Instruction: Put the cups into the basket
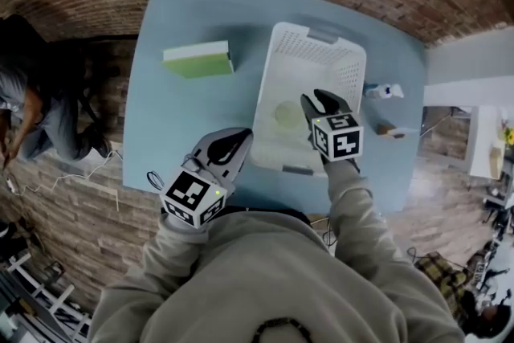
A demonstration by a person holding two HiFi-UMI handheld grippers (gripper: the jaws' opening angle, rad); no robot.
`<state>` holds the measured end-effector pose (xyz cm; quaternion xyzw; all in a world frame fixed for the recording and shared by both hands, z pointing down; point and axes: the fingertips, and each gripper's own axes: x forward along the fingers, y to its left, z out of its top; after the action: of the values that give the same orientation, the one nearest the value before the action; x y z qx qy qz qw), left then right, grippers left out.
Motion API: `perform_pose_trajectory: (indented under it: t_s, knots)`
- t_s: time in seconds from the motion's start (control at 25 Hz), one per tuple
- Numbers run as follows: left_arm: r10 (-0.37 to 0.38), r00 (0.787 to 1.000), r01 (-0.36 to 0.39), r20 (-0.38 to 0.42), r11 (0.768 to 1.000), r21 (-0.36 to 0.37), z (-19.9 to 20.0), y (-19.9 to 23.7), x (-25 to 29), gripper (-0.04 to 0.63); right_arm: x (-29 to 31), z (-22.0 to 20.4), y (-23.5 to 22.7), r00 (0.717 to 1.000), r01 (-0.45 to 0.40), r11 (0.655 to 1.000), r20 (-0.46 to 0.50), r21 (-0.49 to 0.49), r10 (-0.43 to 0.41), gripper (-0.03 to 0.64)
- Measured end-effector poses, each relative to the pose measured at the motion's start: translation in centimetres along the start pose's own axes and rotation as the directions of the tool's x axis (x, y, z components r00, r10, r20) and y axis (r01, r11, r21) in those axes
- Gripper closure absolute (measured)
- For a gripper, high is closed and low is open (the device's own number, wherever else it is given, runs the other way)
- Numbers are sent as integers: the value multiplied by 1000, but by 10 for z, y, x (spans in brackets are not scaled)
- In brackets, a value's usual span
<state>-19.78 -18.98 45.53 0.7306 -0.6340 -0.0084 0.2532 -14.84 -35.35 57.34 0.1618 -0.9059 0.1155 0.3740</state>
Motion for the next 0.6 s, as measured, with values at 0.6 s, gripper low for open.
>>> perform_pose_trajectory:
  t_s: [0.6]
  knots:
    - [-148,987,136,67,978,157,66,-95,5,600,-193,45,29,949,-8,999,316,35,-3,603]
